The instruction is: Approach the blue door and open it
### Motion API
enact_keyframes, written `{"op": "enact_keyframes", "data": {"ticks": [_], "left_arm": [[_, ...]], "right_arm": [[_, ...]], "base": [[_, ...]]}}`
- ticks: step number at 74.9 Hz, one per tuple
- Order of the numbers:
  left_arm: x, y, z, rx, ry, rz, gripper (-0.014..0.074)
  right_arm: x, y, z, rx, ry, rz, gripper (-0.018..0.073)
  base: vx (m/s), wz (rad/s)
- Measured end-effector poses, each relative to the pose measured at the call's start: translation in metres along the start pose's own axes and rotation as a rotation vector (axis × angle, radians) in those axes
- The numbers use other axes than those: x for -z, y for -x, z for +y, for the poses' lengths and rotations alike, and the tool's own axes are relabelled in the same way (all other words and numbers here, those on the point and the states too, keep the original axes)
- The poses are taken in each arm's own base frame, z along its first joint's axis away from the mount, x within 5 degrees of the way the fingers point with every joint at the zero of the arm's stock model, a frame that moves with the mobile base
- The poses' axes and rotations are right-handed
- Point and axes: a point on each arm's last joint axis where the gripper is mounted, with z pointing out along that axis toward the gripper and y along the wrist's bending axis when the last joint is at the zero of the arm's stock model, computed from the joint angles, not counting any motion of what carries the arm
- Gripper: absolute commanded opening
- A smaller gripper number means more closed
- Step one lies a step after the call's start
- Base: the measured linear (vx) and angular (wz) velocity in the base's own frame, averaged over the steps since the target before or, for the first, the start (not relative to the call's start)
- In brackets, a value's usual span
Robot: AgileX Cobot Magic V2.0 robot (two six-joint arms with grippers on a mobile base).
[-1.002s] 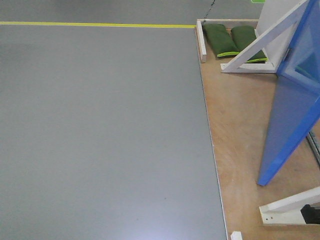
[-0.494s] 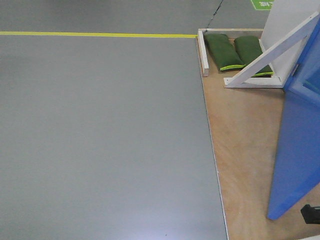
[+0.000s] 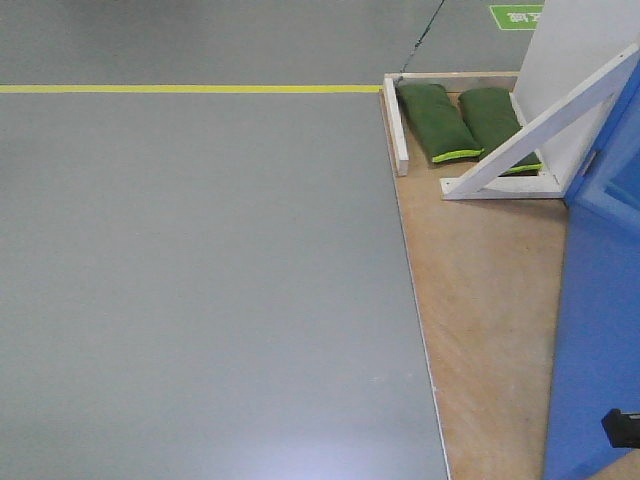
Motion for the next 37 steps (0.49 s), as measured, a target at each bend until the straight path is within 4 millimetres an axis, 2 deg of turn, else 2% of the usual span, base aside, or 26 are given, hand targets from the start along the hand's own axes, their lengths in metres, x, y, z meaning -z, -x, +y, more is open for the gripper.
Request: {"op": "enact_keyframes", "data": {"ticks": [37], "left_arm": [[0.0,0.0,0.0,0.0,0.0,0.0,0.0069]], "right_arm": [[0.0,0.0,0.0,0.0,0.0,0.0,-0.0001]], "base": [[0.16,0.01]]}}
